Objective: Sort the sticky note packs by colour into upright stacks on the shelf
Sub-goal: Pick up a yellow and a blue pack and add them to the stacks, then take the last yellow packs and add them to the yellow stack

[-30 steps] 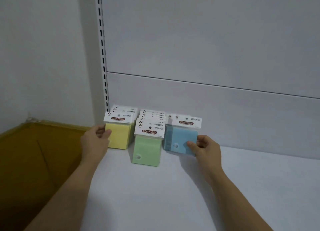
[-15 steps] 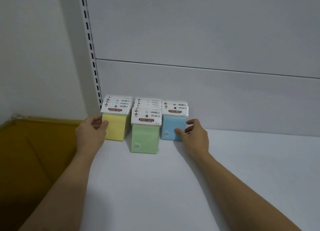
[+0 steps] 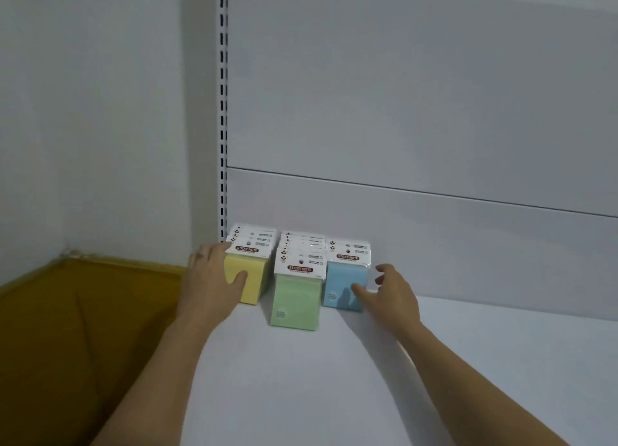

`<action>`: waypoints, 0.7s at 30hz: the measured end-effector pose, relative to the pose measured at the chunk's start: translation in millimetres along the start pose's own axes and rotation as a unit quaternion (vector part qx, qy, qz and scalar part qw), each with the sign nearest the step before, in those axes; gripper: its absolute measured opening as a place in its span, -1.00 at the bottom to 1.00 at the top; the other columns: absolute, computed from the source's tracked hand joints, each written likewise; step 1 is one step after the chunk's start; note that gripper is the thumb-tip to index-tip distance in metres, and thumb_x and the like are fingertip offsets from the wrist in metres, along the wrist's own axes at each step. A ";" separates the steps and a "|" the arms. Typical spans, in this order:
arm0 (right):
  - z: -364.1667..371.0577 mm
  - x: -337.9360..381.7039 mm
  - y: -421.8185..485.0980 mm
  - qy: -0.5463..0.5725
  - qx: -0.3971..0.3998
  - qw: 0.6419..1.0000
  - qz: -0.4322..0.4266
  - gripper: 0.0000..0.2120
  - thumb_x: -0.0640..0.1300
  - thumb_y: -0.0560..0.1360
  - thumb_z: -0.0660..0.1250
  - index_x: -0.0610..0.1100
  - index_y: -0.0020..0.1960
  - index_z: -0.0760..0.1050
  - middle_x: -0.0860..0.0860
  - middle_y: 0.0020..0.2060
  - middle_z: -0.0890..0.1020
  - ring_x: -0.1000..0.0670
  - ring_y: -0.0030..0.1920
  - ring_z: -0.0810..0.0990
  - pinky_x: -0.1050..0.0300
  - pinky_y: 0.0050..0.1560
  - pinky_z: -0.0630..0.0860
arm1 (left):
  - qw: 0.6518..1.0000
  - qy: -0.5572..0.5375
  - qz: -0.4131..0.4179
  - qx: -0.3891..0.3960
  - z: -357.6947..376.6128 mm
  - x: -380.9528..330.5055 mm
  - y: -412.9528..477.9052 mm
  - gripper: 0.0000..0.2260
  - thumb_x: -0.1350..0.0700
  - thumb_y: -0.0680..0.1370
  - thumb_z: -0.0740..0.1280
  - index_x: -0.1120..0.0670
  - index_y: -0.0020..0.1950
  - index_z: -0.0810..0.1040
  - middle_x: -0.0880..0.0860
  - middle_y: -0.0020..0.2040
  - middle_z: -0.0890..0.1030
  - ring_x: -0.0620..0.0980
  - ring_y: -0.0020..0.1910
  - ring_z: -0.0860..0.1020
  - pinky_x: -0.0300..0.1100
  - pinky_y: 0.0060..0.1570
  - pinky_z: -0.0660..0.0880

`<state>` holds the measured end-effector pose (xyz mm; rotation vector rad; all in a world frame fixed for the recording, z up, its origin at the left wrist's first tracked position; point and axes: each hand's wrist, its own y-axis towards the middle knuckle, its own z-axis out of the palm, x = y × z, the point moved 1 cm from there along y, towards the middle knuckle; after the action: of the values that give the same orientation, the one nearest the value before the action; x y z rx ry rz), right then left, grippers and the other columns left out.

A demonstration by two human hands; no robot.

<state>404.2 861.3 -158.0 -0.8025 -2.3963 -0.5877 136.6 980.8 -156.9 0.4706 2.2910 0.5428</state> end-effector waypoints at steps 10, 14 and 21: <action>-101.9 -3.8 2.7 -0.166 -0.054 0.975 -0.137 -0.23 0.26 0.44 0.31 0.04 0.53 0.10 -0.02 0.52 0.18 -0.04 0.51 0.13 -0.06 0.50 0.05 | 0.971 0.032 0.226 0.070 8.3 -121.7 8.5 -0.46 -0.18 0.48 0.32 -0.02 0.41 0.35 -0.05 0.37 0.40 -0.03 0.38 0.26 -0.07 0.33 0.20; -142.6 -26.0 -6.0 -0.181 -0.071 0.974 -0.118 -0.23 0.28 0.45 0.29 0.06 0.54 0.07 0.00 0.55 0.10 -0.04 0.53 0.06 -0.10 0.51 -0.01 | 0.948 0.023 0.295 0.114 36.1 -184.4 3.4 -0.45 -0.19 0.48 0.32 -0.02 0.41 0.34 -0.06 0.38 0.39 -0.03 0.39 0.26 -0.08 0.33 0.18; -217.3 -99.0 -22.2 -0.191 -0.110 0.975 -0.038 -0.23 0.25 0.45 0.30 0.07 0.54 0.06 0.00 0.55 0.09 -0.03 0.53 0.07 -0.11 0.51 0.01 | 0.909 0.021 0.372 0.189 99.2 -286.8 -25.1 -0.41 -0.24 0.49 0.26 -0.04 0.45 0.27 -0.06 0.43 0.34 -0.04 0.43 0.21 -0.07 0.36 0.17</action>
<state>532.9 685.2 -58.5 -0.9977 -2.7548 -0.8030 396.3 846.7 -71.4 1.5697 2.2061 0.4531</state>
